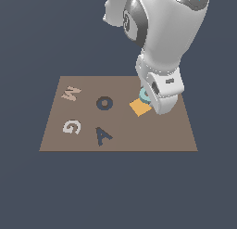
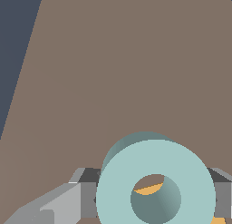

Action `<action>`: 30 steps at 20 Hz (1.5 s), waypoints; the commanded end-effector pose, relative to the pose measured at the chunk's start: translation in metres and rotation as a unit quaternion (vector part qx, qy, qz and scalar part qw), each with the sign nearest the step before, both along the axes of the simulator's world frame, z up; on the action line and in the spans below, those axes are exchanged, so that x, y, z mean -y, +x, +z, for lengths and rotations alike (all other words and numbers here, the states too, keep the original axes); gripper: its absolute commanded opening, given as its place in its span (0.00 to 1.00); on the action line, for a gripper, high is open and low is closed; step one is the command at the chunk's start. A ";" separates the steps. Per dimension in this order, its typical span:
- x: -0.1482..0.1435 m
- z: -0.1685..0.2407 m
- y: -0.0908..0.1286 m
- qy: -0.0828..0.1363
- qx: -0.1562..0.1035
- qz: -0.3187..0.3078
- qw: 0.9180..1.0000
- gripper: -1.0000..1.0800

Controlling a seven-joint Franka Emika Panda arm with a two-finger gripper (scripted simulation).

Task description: Insert a designated object into the corresponding slot on a board.

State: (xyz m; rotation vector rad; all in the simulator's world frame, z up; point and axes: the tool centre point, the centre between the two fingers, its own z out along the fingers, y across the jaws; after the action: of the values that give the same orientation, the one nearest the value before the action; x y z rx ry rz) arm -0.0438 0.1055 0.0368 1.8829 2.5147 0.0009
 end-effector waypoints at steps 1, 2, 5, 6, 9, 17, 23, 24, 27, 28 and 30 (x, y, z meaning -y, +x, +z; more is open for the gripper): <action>0.010 0.000 -0.006 0.000 0.000 0.046 0.999 0.00; 0.014 0.001 -0.008 0.000 0.000 0.064 0.998 0.00; 0.026 0.001 -0.013 0.000 0.000 0.116 0.993 0.00; 0.030 0.001 -0.014 0.000 0.000 0.133 0.991 0.00; 0.042 0.001 -0.018 0.000 0.001 0.183 0.983 0.00; 0.075 0.002 -0.020 0.000 0.001 0.309 0.951 0.00; 0.099 0.003 -0.015 0.000 0.001 0.398 0.917 0.00; 0.103 0.003 -0.014 0.000 0.001 0.413 0.911 0.00; 0.115 0.003 -0.009 0.000 0.001 0.455 0.890 0.00; 0.118 0.003 -0.008 0.000 0.001 0.468 0.884 0.00; 0.125 0.003 -0.004 0.000 0.001 0.493 0.870 0.00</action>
State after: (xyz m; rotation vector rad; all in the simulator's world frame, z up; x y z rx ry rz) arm -0.0508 -0.0145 0.0397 0.4693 3.1051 0.0012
